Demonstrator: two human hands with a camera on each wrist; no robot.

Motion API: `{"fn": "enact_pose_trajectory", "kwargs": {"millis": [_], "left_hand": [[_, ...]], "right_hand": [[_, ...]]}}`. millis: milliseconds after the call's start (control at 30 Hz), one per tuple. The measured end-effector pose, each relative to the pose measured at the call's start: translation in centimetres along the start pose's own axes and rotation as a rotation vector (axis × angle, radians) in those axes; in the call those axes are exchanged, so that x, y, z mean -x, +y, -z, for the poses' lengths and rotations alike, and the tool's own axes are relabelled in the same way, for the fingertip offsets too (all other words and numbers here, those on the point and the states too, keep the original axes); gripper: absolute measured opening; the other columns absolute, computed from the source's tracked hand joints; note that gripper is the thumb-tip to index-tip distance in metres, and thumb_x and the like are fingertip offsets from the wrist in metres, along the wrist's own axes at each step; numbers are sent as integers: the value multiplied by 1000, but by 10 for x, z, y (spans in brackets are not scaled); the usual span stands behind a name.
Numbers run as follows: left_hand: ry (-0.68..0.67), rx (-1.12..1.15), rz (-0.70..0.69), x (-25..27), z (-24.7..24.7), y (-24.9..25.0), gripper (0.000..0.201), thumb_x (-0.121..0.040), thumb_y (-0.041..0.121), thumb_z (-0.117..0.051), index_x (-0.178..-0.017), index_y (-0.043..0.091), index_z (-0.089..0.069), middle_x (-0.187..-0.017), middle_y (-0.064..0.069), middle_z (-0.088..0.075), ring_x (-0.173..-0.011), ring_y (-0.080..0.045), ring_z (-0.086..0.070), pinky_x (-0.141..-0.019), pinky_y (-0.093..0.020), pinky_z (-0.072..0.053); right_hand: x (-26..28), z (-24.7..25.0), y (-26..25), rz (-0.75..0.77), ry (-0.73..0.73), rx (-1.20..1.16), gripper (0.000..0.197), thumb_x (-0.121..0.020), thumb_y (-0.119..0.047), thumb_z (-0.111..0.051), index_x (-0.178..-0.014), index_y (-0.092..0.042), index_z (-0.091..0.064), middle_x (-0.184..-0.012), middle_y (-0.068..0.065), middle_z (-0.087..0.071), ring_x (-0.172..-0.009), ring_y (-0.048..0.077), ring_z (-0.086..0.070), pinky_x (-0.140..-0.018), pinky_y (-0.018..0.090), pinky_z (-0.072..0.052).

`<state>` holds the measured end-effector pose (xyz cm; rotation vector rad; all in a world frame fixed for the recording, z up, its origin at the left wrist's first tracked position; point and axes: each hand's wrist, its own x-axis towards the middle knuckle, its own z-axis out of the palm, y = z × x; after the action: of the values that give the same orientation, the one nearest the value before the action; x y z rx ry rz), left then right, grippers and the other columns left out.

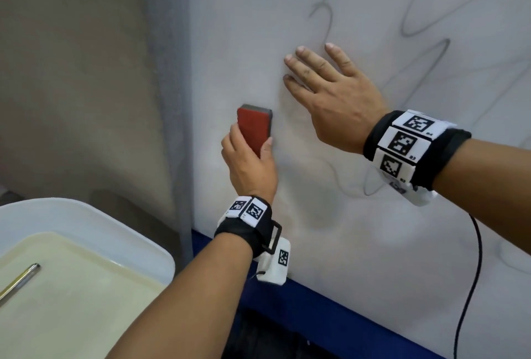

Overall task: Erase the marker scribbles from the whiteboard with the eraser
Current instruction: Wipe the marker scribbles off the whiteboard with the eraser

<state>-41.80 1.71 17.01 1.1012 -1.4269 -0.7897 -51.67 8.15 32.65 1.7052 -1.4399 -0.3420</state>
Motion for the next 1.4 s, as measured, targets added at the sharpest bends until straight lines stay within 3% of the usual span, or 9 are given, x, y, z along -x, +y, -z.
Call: {"fn": "enact_pose_trajectory", "kwargs": {"millis": [133, 300, 367, 467, 633, 800, 967, 1233, 1400], "left_hand": [[-123, -215, -401, 0, 7, -3, 66, -78, 19, -76, -137, 15, -48, -128, -5, -50, -113, -28, -46, -95, -46, -47], [-139, -194, -540, -24, 19, 13, 61, -74, 22, -82, -129, 14, -57, -126, -3, -53, -112, -25, -46, -80, -44, -54], [-161, -140, -515, -28, 21, 19, 65, -74, 23, -84, -131, 12, -55, -128, -3, -49, -113, -23, -50, -78, -39, -55], [-165, -115, -447, -30, 26, 12, 80, -72, 25, -86, -140, 10, -46, -138, -5, -39, -119, -23, -52, -80, -38, -57], [-299, -301, -419, -49, 38, 6, 127, -62, 36, -91, -157, 17, -8, -162, -9, 1, -149, -25, -6, -120, -40, -24], [-366, -513, -489, -56, 41, -7, 145, -59, 43, -91, -154, 27, 17, -163, -4, 18, -151, -25, 9, -123, -42, -11], [-284, -447, -447, -64, 41, -13, 139, -61, 37, -91, -153, 36, 13, -164, -6, 7, -151, -28, -3, -121, -41, -13], [-264, -379, -452, -90, 53, 3, 134, -57, 37, -93, -157, 28, -4, -163, -6, 9, -150, -27, 1, -122, -41, -12], [-278, -374, -536, -101, 57, 23, 133, -59, 42, -92, -156, 32, -2, -163, -3, 9, -150, -25, 2, -122, -45, -14]], "right_hand": [[1, 4, -2, 3, -59, -62, 65, -80, -19, -30, -141, -3, -46, -153, 19, -38, -145, 35, -30, -119, 55, -18], [11, -6, -20, 143, -61, -156, 76, -72, -12, -51, -146, 0, -39, -151, 17, -42, -142, 32, -37, -118, 48, -24], [10, -9, -24, 134, -6, -212, 71, -75, -7, -53, -145, 1, -40, -145, 17, -49, -135, 33, -46, -115, 45, -33], [10, -11, -26, 144, 63, -220, 56, -87, -3, -27, -140, -2, -45, -125, 15, -59, -114, 35, -57, -107, 44, -41], [18, -27, -32, 192, 88, -100, 34, -80, -5, -52, -114, -8, -58, -107, 15, -57, -92, 34, -55, -94, 44, -44], [12, -15, -2, 258, 158, -112, 29, -88, -8, -44, -106, -12, -66, -107, 13, -61, -95, 34, -59, -87, 43, -49], [-10, 1, 24, 65, 270, -71, 32, -78, -9, -64, -109, -12, -66, -110, 15, -62, -96, 34, -57, -84, 42, -45], [5, -12, 0, 156, 209, -132, 14, -89, -6, -53, -97, -8, -65, -110, 17, -62, -95, 35, -58, -86, 41, -47], [-27, 21, 43, -53, 333, -83, 22, -79, -12, -60, -100, -5, -63, -117, 16, -63, -98, 35, -58, -75, 43, -46]]}}
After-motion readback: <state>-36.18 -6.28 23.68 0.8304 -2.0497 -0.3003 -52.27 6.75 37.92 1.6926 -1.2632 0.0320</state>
